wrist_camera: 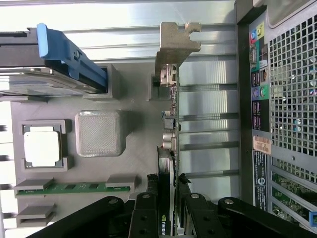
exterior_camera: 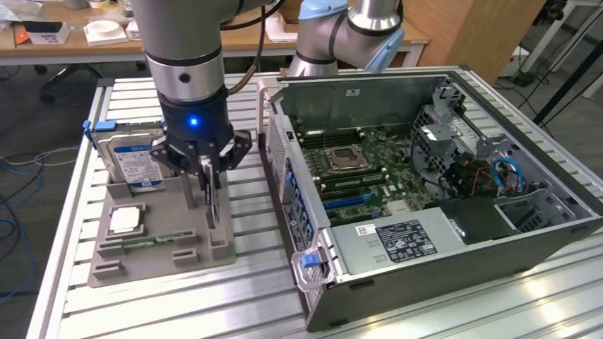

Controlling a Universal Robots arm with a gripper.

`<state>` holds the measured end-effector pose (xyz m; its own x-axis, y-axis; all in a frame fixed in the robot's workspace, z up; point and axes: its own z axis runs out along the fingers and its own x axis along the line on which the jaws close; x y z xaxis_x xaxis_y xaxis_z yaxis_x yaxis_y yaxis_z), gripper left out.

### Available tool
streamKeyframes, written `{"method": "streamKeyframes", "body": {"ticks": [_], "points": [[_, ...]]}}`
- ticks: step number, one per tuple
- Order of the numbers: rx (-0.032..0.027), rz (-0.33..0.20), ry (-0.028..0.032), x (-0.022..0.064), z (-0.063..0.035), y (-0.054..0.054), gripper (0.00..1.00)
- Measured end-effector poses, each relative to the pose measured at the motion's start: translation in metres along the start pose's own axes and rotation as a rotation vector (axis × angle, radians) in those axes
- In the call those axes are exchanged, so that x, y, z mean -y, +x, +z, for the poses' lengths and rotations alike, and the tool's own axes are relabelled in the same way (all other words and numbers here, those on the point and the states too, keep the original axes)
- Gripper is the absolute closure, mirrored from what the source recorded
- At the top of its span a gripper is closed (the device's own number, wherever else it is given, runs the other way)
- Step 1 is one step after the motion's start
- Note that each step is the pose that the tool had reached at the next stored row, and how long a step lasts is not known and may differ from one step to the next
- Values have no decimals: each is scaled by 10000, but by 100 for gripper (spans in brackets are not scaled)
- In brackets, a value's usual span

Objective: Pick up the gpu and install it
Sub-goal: 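Pick up the gpu and move the gpu toward the slot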

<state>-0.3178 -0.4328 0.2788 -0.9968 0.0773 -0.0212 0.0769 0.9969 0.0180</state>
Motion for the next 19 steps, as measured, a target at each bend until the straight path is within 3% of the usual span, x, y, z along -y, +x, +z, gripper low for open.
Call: {"method": "streamKeyframes", "body": {"ticks": [11, 19], "points": [[-40, 0, 31, -1, -73, -2, 74], [-41, -2, 108, -2, -141, -3, 74]]}}
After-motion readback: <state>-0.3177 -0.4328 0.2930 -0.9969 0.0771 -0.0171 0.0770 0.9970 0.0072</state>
